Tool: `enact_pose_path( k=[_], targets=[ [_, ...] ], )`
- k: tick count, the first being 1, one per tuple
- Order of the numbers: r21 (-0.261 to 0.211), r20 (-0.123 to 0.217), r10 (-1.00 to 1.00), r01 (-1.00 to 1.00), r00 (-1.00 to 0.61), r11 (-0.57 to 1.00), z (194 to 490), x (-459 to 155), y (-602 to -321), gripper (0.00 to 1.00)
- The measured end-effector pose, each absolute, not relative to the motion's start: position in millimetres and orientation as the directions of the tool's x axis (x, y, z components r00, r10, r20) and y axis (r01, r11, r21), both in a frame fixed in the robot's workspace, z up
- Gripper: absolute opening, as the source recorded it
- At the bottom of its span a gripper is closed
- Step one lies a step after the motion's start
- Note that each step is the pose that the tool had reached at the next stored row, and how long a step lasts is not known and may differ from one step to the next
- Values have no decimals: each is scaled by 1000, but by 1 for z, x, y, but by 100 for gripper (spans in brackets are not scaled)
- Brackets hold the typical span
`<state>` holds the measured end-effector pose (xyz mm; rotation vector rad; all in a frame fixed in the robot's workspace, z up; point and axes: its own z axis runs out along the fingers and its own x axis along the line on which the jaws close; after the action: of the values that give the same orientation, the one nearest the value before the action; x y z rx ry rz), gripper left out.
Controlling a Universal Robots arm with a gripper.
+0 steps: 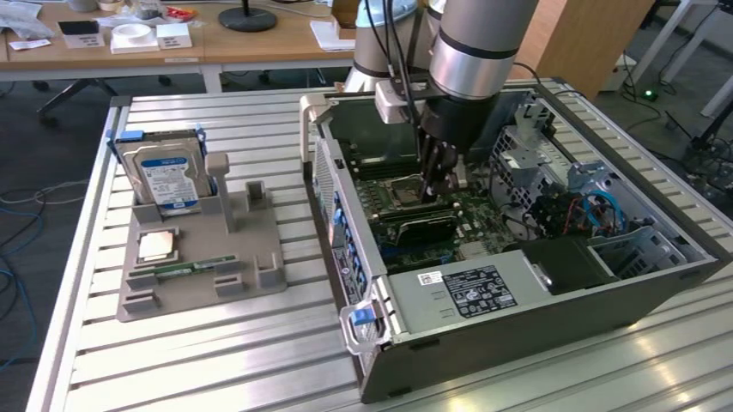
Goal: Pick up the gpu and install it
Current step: 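Press down on the gpu until it lock into place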
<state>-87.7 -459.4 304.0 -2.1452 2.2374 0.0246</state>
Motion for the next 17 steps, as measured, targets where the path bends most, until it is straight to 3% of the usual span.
enact_pose_path(
  k=[17],
  targets=[
    [-17,-41,-998,-999,-42,43,289,-88,-459,11]
  ],
)
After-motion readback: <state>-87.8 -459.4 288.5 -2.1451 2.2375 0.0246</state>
